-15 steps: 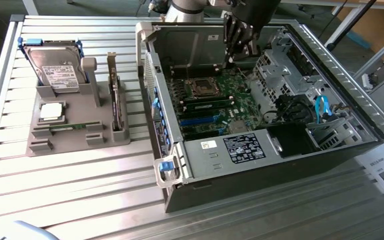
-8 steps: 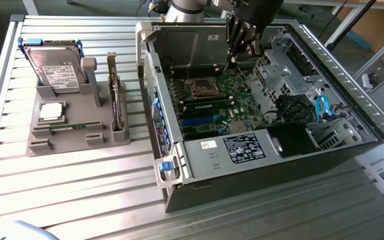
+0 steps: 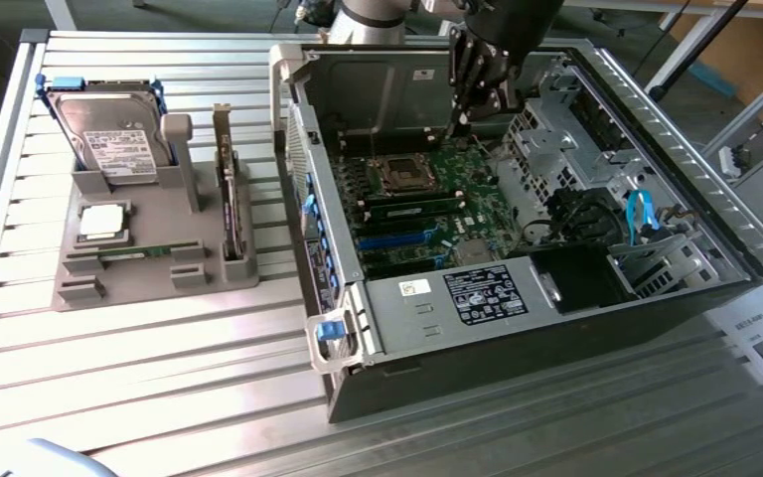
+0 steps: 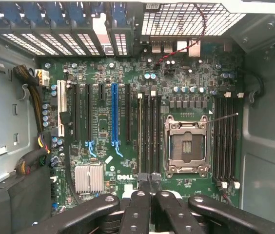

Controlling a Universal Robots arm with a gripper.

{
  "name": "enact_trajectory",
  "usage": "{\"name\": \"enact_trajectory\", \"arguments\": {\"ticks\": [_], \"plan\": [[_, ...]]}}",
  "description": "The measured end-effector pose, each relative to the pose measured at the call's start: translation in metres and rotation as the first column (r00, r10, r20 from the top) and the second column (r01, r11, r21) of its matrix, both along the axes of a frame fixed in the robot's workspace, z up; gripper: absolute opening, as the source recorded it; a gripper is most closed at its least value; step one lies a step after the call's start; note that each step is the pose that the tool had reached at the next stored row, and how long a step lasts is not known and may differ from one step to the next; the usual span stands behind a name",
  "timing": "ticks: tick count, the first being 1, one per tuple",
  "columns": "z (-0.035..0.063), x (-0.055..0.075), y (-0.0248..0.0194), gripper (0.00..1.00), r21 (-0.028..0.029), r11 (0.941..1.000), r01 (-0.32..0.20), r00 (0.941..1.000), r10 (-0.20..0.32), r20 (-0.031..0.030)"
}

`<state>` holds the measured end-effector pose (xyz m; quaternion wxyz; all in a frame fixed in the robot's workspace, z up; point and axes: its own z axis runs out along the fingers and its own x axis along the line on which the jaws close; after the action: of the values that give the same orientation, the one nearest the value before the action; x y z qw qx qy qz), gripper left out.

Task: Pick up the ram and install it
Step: 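Press down the ram until it locks into place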

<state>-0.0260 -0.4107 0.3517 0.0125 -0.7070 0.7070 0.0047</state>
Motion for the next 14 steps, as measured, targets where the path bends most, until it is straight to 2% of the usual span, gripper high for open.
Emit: {"name": "enact_trajectory", "arguments": {"ticks": [4, 8, 10, 14], "plan": [[0.0, 0.0, 0.0, 0.1, 0.0, 1.0, 0.003, 1.0, -0.003, -0.0001], [0.0, 0.0, 0.0, 0.1, 0.0, 0.9995, 0.032, 0.9995, -0.032, 0.0], [0.0, 0.0, 0.0, 0.1, 0.0, 0.9986, 0.052, 0.9986, -0.052, 0.0], [-0.0001, 0.0, 0.0, 0.1, 0.0, 0.9919, 0.127, 0.9919, -0.127, 0.0]]}}
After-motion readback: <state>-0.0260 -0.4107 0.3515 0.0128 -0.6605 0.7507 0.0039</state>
